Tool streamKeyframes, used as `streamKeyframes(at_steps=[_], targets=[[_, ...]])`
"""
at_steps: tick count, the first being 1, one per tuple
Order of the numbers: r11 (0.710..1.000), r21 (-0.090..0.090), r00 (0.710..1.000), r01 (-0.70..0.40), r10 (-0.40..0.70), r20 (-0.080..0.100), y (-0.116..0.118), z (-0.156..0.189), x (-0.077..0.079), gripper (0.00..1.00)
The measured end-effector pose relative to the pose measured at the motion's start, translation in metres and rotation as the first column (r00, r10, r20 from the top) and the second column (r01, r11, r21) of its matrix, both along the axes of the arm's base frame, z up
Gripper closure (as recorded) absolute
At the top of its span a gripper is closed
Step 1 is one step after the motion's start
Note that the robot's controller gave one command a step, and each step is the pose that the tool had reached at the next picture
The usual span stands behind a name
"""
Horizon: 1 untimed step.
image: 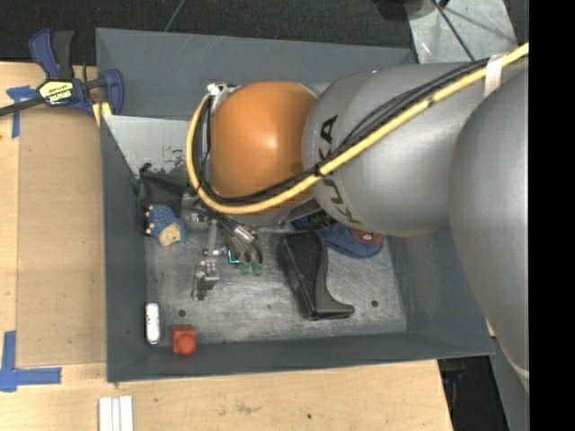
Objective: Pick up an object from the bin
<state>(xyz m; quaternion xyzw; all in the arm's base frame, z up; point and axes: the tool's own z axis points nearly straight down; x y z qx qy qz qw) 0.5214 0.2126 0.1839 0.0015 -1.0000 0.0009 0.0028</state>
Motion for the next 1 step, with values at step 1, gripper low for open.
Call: streamKeyframes(at_steps=[1], targets=[[0.977, 0.001, 0.977, -0.215, 0.215, 0.005, -0.0254, -0.0218, -0.0091, 0.0]])
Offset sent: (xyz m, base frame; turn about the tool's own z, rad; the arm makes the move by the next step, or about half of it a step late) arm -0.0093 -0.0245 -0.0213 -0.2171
